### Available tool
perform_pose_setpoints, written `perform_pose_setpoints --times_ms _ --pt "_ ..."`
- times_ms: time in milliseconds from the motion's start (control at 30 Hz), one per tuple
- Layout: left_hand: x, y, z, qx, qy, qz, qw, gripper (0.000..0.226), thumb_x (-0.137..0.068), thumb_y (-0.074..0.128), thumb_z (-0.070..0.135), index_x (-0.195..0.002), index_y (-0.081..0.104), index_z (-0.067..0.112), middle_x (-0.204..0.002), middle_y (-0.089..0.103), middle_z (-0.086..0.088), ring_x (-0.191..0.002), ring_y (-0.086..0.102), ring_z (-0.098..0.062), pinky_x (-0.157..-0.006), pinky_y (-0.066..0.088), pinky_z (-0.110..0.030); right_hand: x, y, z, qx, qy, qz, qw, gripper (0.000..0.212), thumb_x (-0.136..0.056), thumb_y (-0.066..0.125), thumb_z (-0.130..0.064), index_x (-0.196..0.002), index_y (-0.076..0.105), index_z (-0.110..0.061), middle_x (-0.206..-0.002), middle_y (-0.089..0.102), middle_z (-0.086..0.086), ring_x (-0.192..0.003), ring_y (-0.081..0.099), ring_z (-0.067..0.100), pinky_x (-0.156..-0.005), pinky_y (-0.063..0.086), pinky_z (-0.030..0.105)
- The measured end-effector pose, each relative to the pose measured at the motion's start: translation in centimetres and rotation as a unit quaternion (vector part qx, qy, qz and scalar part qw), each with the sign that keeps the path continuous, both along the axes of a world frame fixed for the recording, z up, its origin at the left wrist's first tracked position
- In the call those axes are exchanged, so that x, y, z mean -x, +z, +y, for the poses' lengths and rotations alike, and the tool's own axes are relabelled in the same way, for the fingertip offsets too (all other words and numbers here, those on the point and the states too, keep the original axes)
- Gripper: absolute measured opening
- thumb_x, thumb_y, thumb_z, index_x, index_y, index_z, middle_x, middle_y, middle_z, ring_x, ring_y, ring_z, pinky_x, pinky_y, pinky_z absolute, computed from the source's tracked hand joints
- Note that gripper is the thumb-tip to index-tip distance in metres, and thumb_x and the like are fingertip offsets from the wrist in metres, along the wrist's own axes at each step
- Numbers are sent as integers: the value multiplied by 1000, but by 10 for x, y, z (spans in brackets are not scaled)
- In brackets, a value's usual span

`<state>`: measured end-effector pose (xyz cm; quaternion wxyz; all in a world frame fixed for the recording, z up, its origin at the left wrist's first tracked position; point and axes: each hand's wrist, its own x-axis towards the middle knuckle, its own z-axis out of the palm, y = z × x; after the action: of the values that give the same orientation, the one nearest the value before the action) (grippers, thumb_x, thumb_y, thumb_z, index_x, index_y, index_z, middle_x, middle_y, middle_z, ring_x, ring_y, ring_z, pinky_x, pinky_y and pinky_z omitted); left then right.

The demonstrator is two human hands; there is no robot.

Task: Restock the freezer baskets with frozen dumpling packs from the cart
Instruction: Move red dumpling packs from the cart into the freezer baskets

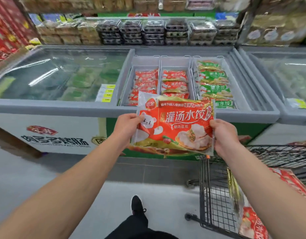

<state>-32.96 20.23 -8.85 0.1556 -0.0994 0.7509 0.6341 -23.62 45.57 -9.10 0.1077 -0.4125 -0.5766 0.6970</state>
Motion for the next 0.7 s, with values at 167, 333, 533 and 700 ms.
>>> perform_pose_setpoints --times_ms 167,333,533,700 --pt "53 -12 -4 15 -20 -9 1000 17 -95 67 20 -84 74 10 -86 78 -6 -82 76 -23 -80 61 -42 53 -12 -8 11 -2 -21 1000 20 -100 55 -11 -86 69 -15 -95 75 5 -88 71 21 -87 57 42" --pt "124 -20 -3 -3 -48 -27 998 18 -94 69 21 -83 76 9 -90 79 -5 -90 75 -25 -89 58 -49 118 -20 -6 -3 -26 -34 999 13 -96 58 -11 -88 67 -14 -98 74 4 -99 69 23 -99 52 46" --pt "184 -28 1 3 -55 -42 998 20 -95 66 17 -77 75 13 -79 78 1 -85 75 -21 -89 59 -47 179 -25 -8 -22 -41 -44 998 17 -95 58 -7 -82 66 -13 -88 73 0 -90 68 19 -94 54 43" --pt "239 -42 17 20 -59 -56 996 17 -91 68 14 -75 75 16 -75 77 5 -84 74 -18 -90 58 -44 231 -34 9 -15 -37 -46 998 18 -98 56 -9 -85 68 -14 -91 74 1 -86 69 17 -80 55 35"
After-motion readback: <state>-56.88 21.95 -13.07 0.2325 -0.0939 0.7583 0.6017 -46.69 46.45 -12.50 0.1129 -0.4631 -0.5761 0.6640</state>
